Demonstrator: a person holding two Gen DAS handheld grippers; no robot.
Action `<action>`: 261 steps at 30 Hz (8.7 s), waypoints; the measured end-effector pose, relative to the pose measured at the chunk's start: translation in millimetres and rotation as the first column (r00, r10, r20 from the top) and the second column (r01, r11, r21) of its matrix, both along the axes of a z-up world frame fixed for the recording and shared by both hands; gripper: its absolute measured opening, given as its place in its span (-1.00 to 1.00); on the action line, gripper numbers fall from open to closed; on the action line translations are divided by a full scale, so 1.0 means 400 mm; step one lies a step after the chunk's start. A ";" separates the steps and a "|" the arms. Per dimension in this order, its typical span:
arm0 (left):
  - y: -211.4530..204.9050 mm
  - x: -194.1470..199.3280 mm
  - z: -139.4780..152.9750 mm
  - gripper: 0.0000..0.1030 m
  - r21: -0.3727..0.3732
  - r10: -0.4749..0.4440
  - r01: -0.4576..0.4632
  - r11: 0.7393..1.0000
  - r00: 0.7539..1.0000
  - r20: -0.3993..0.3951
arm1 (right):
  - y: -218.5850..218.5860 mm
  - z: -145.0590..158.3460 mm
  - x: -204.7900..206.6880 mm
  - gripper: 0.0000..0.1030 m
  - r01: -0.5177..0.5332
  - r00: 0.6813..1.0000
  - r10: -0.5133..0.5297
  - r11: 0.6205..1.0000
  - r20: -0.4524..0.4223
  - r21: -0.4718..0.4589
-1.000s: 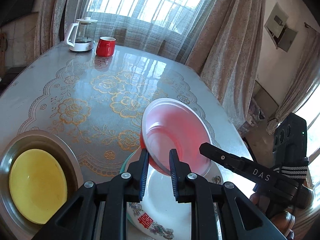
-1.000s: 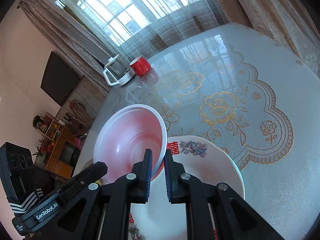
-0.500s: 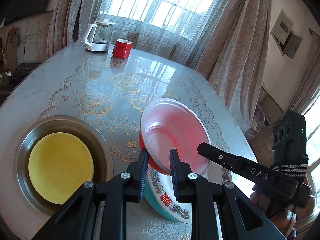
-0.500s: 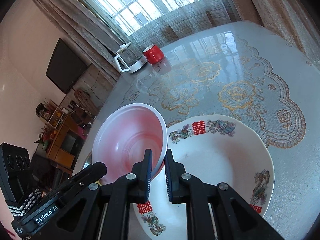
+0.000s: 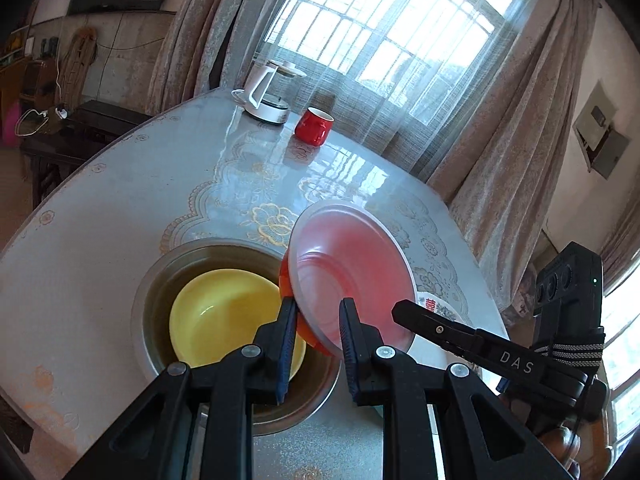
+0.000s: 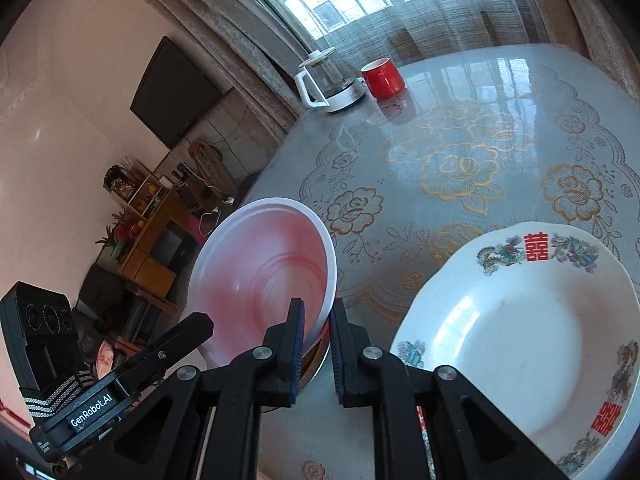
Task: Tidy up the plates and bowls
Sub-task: 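Lift the red bowl and carry it over the steel bowl, right gripper, then lower the red bowl into the steel bowl onto the yellow bowl, then open the right gripper to release the red bowl, then grip the rim of the steel bowl with the right gripper, then lift the steel bowl with nested bowls and carry it over the plate stack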
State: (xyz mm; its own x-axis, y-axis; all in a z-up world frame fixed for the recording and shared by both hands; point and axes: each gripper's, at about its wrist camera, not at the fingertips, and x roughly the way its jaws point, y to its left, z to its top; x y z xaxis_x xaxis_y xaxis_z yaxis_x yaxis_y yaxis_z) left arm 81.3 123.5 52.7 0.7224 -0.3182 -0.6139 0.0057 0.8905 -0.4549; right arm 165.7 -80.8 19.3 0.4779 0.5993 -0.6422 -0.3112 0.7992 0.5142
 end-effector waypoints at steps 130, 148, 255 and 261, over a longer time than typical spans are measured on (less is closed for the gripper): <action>0.131 -0.109 -0.135 -0.38 0.262 0.245 -0.236 0.936 0.970 -0.002 | 0.062 -0.106 -0.106 -0.42 -0.012 0.994 0.041 0.965 0.104 -0.261; 0.201 -0.071 -0.140 -0.30 0.259 0.220 -0.219 0.941 0.975 0.029 | 0.092 -0.086 -0.033 -0.38 0.006 0.990 0.038 0.949 0.132 -0.315; 0.152 0.026 -0.169 -0.60 0.240 0.019 0.000 0.971 0.997 -0.078 | 0.204 -0.150 0.005 -0.58 -0.120 0.988 0.149 0.886 0.032 -0.447; 0.148 0.013 -0.165 -0.60 0.242 0.030 -0.011 0.970 0.997 -0.074 | 0.195 -0.147 0.001 -0.57 -0.112 0.991 0.135 0.903 0.025 -0.416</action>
State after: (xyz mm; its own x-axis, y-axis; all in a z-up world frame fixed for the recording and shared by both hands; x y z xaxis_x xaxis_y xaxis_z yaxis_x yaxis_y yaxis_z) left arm 86.7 182.5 -13.4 0.6755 -0.1390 -0.7242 -0.0404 0.9736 -0.2245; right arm 166.1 -2.8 -39.5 0.4569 0.3427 -0.8208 -0.4385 0.8896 0.1273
